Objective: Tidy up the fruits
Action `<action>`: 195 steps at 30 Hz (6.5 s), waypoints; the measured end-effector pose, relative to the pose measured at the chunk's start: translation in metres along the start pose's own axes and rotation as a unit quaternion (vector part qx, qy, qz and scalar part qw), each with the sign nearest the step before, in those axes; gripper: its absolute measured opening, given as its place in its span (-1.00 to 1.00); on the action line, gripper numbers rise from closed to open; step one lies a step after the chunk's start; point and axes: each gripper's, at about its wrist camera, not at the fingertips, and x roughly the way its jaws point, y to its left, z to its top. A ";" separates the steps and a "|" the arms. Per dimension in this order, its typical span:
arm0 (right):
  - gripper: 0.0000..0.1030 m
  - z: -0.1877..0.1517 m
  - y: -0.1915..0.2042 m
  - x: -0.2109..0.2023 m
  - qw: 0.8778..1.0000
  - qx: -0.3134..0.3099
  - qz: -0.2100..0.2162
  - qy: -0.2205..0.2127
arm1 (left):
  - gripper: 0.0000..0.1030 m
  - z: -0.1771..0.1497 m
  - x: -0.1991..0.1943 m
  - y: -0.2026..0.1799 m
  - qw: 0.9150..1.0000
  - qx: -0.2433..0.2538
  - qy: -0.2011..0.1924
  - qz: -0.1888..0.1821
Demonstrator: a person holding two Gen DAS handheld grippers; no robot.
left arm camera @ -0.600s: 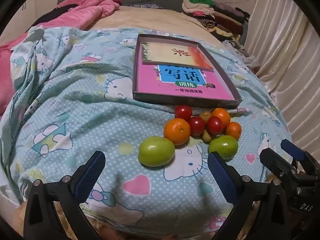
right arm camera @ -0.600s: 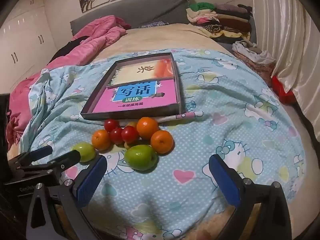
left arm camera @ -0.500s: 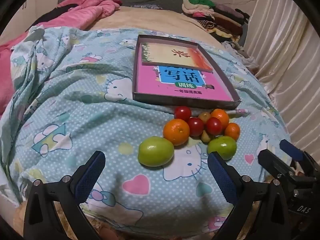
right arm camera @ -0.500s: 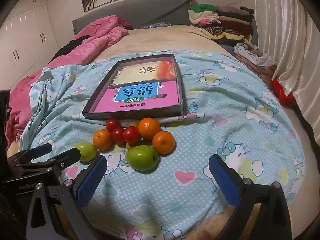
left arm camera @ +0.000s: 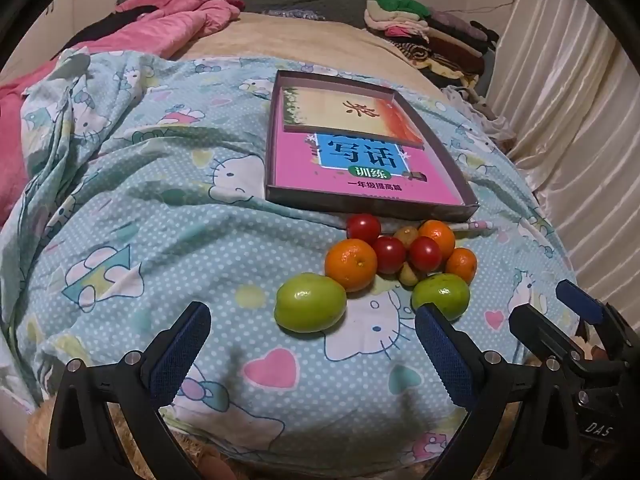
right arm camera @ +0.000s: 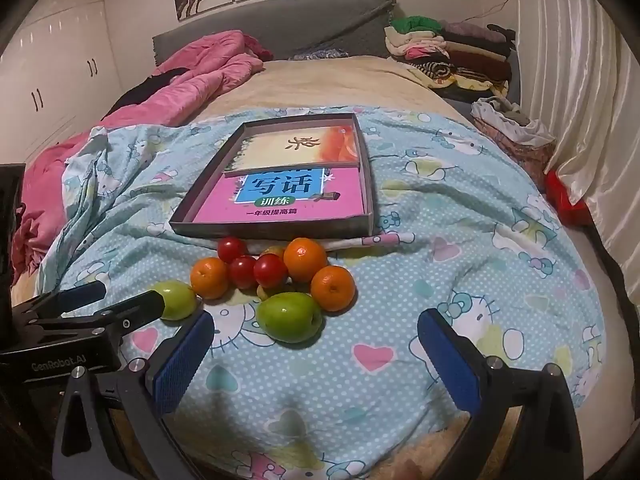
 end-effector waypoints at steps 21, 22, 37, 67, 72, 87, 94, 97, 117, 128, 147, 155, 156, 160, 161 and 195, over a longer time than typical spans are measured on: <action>0.99 0.001 0.002 -0.005 1.000 -0.008 -0.003 -0.012 | 0.98 0.001 -0.004 0.001 1.000 -0.003 -0.004 -0.008; 0.99 0.000 0.002 -0.005 1.000 -0.008 -0.002 -0.012 | 0.98 0.002 -0.004 0.001 1.000 -0.003 -0.005 -0.007; 0.99 0.001 0.004 -0.007 1.000 -0.008 -0.003 -0.014 | 0.98 0.004 -0.008 0.002 1.000 -0.004 -0.011 -0.007; 0.99 0.003 0.018 0.025 0.999 -0.025 -0.006 0.026 | 0.98 0.006 0.013 0.028 0.999 -0.030 0.020 0.012; 0.99 0.001 0.019 0.042 0.999 -0.020 -0.002 0.049 | 0.98 0.007 0.021 0.034 0.999 -0.040 0.030 0.013; 0.65 -0.006 0.016 0.083 0.994 0.001 0.008 0.110 | 0.83 0.006 0.044 0.021 0.998 -0.019 0.064 -0.010; 0.27 -0.006 0.022 0.094 0.993 -0.005 0.018 0.117 | 0.58 0.009 0.055 0.019 0.997 -0.014 0.075 -0.007; 0.16 -0.006 0.027 0.101 0.993 -0.018 0.014 0.119 | 0.56 0.011 0.058 0.019 0.997 -0.015 0.074 -0.010; 0.09 -0.005 0.024 0.101 0.995 -0.019 0.040 0.092 | -0.03 0.016 0.067 0.014 0.996 0.001 0.077 -0.039; 0.09 0.002 0.019 0.072 0.997 -0.003 0.070 0.041 | -0.03 0.018 0.042 0.018 0.998 -0.003 0.042 -0.046; 0.09 0.027 0.010 0.053 0.996 -0.016 0.080 -0.021 | -0.03 0.038 0.024 0.011 0.999 0.001 0.005 -0.044; 0.09 0.045 0.010 0.054 0.995 -0.033 0.081 -0.046 | -0.03 0.052 0.025 -0.001 0.999 0.007 -0.003 -0.034; 0.09 0.048 0.009 0.055 0.995 -0.037 0.080 -0.050 | -0.03 0.053 0.025 -0.002 0.999 0.007 -0.004 -0.033; 0.09 0.057 0.008 0.060 0.994 -0.045 0.080 -0.058 | -0.03 0.059 0.028 -0.007 1.000 0.011 -0.007 -0.027; 0.09 0.059 0.008 0.061 0.994 -0.046 0.081 -0.058 | -0.03 0.060 0.029 -0.007 1.000 0.011 -0.007 -0.026; 0.09 0.078 -0.004 0.109 0.995 -0.068 0.061 -0.034 | -0.03 0.093 0.097 -0.012 0.999 0.032 0.004 0.009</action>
